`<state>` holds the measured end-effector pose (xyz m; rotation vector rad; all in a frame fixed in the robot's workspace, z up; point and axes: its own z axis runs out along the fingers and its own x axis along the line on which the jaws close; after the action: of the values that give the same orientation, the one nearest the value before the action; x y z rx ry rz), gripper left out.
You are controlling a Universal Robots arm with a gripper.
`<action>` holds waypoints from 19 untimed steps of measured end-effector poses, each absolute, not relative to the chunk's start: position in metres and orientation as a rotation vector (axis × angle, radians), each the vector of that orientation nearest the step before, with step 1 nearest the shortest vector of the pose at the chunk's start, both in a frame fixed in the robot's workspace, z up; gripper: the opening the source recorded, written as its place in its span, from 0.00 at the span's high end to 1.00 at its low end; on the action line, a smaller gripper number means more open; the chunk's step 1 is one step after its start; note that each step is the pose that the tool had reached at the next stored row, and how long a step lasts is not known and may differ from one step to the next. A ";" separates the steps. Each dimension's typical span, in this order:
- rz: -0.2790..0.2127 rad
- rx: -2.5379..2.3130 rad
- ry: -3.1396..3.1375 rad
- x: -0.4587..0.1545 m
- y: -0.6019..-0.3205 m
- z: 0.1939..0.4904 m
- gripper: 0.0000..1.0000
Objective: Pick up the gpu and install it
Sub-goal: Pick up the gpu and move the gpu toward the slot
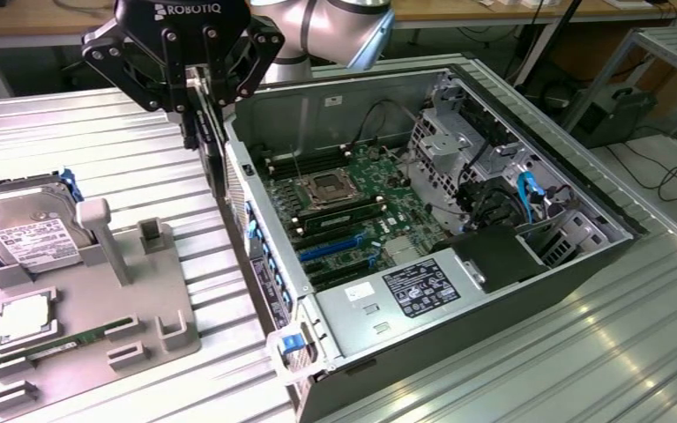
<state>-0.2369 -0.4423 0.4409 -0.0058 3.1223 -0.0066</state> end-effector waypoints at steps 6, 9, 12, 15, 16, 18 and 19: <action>-0.007 -0.006 3.122 -0.234 -0.442 0.441 0.73; -0.007 -0.006 3.122 -0.232 -0.442 0.441 0.73; -0.007 -0.006 3.122 -0.230 -0.442 0.441 0.73; -0.007 -0.006 3.122 -0.227 -0.442 0.441 0.73; -0.007 -0.006 3.122 -0.227 -0.442 0.441 0.73; -0.007 -0.006 3.122 -0.225 -0.442 0.441 0.73; -0.007 -0.006 3.122 -0.225 -0.442 0.441 0.73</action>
<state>-0.2248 -0.4423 0.4409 -0.0057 3.1223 -0.0066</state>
